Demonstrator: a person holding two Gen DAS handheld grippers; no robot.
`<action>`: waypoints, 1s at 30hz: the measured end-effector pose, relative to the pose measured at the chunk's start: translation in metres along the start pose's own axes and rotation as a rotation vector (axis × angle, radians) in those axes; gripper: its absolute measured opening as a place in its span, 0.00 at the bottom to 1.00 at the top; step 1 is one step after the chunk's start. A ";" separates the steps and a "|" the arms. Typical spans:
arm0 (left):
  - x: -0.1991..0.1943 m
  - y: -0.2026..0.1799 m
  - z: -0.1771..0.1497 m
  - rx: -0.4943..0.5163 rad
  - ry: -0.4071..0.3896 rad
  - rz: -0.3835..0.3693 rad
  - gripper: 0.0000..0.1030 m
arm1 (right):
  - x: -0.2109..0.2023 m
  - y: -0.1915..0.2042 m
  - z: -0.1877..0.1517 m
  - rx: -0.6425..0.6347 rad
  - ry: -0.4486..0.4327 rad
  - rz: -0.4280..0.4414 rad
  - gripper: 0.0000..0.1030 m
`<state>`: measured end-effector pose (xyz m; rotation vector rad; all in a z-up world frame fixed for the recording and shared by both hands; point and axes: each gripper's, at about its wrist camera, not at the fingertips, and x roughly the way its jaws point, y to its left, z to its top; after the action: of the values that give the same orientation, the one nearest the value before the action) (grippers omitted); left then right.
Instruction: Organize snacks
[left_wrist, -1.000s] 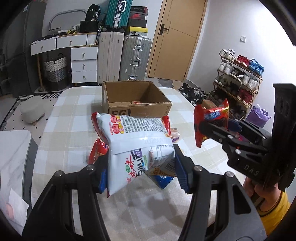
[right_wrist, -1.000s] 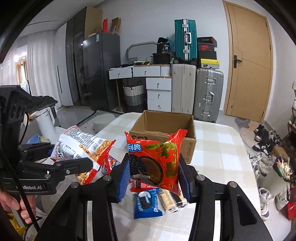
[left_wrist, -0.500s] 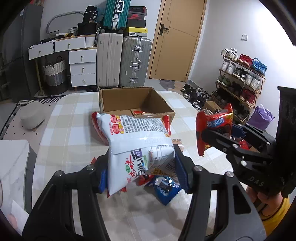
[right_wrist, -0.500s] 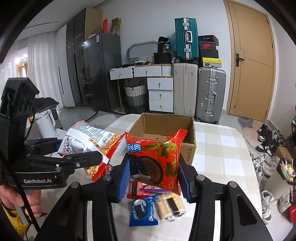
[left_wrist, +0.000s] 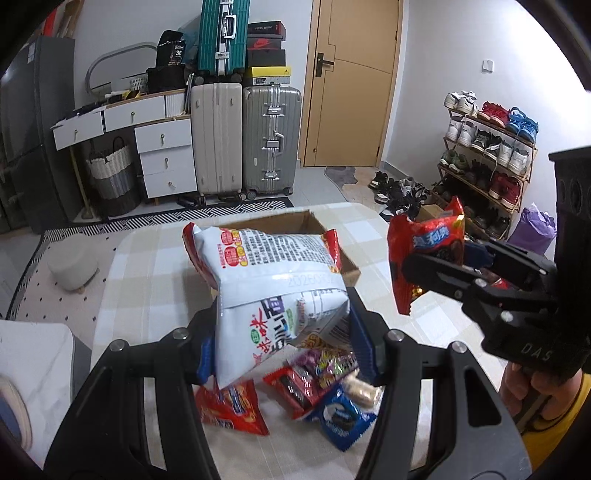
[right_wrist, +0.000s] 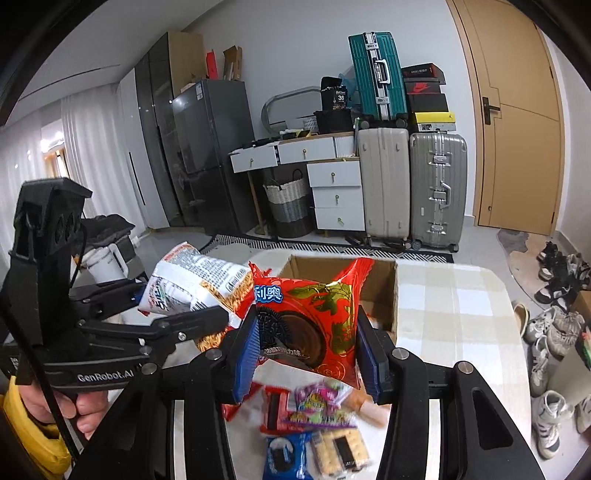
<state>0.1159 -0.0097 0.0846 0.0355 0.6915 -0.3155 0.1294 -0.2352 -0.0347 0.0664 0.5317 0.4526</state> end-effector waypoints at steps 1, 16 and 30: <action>0.002 0.000 0.007 0.001 0.000 0.001 0.54 | 0.001 -0.002 0.006 0.000 -0.003 0.005 0.46; 0.115 0.038 0.091 -0.060 0.111 0.041 0.54 | 0.068 -0.048 0.078 0.085 0.030 0.065 0.46; 0.244 0.082 0.085 -0.102 0.248 0.037 0.54 | 0.174 -0.075 0.084 0.091 0.166 0.062 0.46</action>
<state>0.3700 -0.0103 -0.0100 -0.0096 0.9506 -0.2418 0.3347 -0.2230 -0.0582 0.1341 0.7146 0.4965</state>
